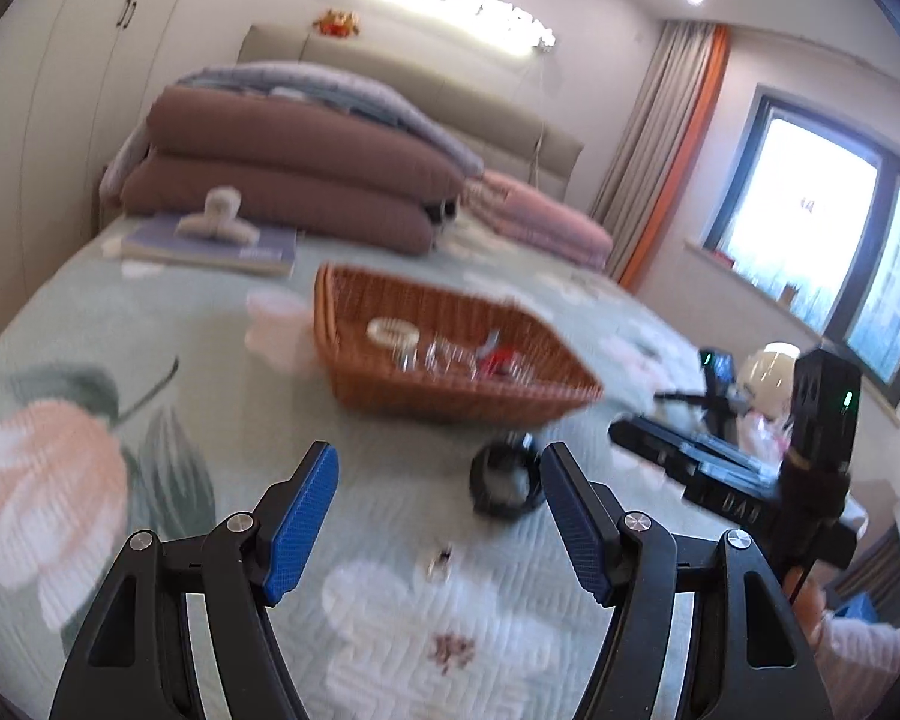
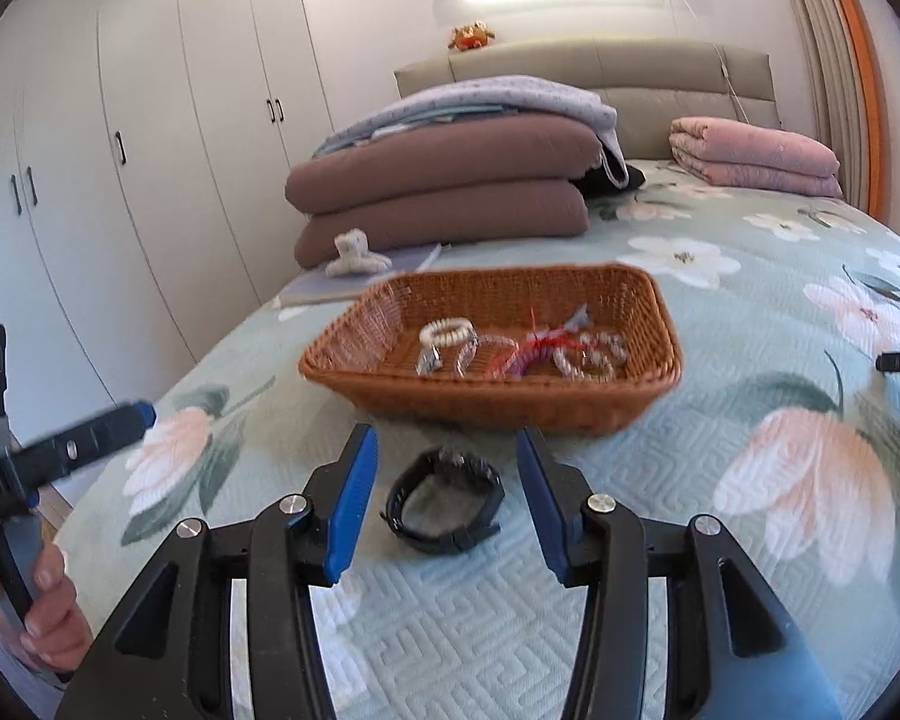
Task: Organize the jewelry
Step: 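Withdraw both tools toward the black watch and last earring, then grasp the small earring with the left tool while the right tool grasps the black watch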
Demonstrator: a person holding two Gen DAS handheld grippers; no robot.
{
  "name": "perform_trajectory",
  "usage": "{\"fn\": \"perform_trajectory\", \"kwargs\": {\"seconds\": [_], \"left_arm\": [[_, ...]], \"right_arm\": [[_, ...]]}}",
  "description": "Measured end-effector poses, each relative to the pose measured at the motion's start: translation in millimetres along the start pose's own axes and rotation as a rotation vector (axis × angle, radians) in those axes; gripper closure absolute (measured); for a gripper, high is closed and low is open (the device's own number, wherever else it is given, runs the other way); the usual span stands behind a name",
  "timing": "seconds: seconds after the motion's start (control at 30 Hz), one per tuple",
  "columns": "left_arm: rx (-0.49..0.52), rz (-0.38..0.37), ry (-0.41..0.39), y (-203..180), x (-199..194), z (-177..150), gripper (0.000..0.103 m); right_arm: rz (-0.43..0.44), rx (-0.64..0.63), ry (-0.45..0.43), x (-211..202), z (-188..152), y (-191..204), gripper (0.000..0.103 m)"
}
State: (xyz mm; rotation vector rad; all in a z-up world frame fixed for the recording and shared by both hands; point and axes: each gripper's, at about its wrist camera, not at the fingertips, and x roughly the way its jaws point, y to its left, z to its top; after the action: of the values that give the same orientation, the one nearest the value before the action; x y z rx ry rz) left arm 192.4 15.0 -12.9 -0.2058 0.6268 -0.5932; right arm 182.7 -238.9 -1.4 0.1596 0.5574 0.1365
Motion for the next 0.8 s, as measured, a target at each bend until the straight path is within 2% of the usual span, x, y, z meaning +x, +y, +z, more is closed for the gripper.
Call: {"fn": "perform_trajectory", "kwargs": {"seconds": [0.27,0.43,0.57,0.63,0.7,0.8], "left_arm": [[-0.004,-0.049,0.121,2,46,-22,0.031],[0.04,-0.028,0.189,-9,67,-29,0.032],[0.022,-0.036,0.21,-11,78,-30,0.032],[0.019,-0.037,0.238,-11,88,-33,0.041],[0.032,-0.022,0.277,-11,98,-39,0.056],[0.057,-0.005,0.294,-15,103,-45,0.06]], "right_arm": [[-0.041,0.034,0.049,25,-14,-12,0.052],[-0.052,0.062,0.075,42,-16,-19,0.052],[-0.058,0.078,0.099,52,-17,-21,0.052],[-0.058,0.079,0.126,59,-18,-21,0.052],[-0.065,0.071,0.144,64,-20,-20,0.052],[-0.098,0.064,0.146,67,-22,-17,0.052]]}}
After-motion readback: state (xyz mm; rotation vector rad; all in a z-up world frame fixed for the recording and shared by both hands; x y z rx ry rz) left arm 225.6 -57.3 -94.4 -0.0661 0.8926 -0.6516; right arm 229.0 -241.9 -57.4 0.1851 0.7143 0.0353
